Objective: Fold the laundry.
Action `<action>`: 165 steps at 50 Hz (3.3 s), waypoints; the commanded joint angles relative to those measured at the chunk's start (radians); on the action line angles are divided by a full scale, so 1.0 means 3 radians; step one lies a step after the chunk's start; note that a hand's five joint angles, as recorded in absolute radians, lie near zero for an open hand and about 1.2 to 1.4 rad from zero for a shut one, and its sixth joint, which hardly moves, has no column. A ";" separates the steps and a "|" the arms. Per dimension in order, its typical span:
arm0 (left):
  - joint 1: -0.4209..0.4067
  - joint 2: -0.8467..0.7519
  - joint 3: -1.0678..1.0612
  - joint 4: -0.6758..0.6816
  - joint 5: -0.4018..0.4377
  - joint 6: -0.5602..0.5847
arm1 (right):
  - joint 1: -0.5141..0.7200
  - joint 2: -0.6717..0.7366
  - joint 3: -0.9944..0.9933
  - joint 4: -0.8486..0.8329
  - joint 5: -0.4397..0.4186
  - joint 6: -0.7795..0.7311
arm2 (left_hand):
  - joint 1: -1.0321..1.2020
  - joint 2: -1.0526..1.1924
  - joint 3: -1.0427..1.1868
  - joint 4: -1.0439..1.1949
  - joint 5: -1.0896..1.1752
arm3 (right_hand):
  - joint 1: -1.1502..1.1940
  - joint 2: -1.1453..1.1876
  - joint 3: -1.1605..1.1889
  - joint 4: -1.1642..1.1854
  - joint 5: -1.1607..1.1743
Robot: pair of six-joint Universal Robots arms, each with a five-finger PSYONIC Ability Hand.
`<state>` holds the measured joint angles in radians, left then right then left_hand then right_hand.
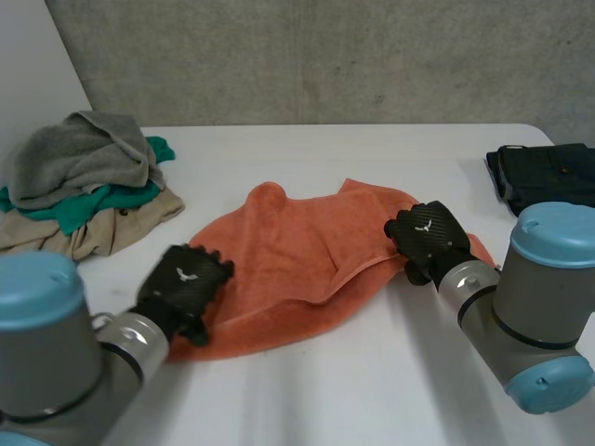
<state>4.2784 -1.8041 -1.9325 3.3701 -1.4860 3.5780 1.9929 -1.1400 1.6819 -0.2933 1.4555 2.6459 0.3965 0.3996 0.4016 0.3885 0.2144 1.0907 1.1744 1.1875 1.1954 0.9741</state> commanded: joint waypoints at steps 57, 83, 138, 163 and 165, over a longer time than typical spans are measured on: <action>0.0603 0.1586 0.1021 -0.1385 0.0167 -0.0044 | -0.0481 -0.0915 -0.1627 0.3363 -0.0418 -0.1158 | 0.3333 0.3322 0.3315 0.3359 0.3358 | 0.1019 0.0740 0.0696 0.0669 0.0825; 0.0454 -0.0220 0.3302 0.0577 -0.0349 0.0018 | -0.0226 0.0032 -0.2743 0.0525 -0.0034 -0.0767 | 0.3333 0.3322 0.3315 0.3359 0.3358 | 0.1019 0.0740 0.0696 0.0669 0.0825; 0.0787 0.0461 -0.0027 0.0701 0.0091 -0.0442 | -0.0865 0.0297 -0.0820 0.1325 -0.0418 0.0747 | 0.3333 0.3322 0.3315 0.3359 0.3358 | -0.2242 -0.2521 -0.2565 -0.2591 -0.2435; 0.0858 0.0670 -0.0016 0.0542 0.0101 -0.0478 | -0.0650 0.1039 -0.1342 0.0676 -0.0183 0.0814 | 0.3333 0.3322 0.3315 0.3359 0.3358 | 0.1019 0.0740 0.0696 0.0669 0.0825; 0.0894 0.0757 -0.0011 0.0476 0.0101 -0.0468 | -0.0655 0.0866 -0.1250 0.0645 -0.0183 0.0783 | 0.3333 0.3322 0.3315 0.3359 0.3358 | 0.1019 0.0740 0.0696 0.0669 0.0825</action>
<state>4.5257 -1.6132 -1.9367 3.5447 -1.4565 3.4336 1.8018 -0.8111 1.2803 -0.0778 1.3920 2.8926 1.1570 1.1997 1.1932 1.2029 0.9998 1.0892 1.1711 1.1653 1.1722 0.9799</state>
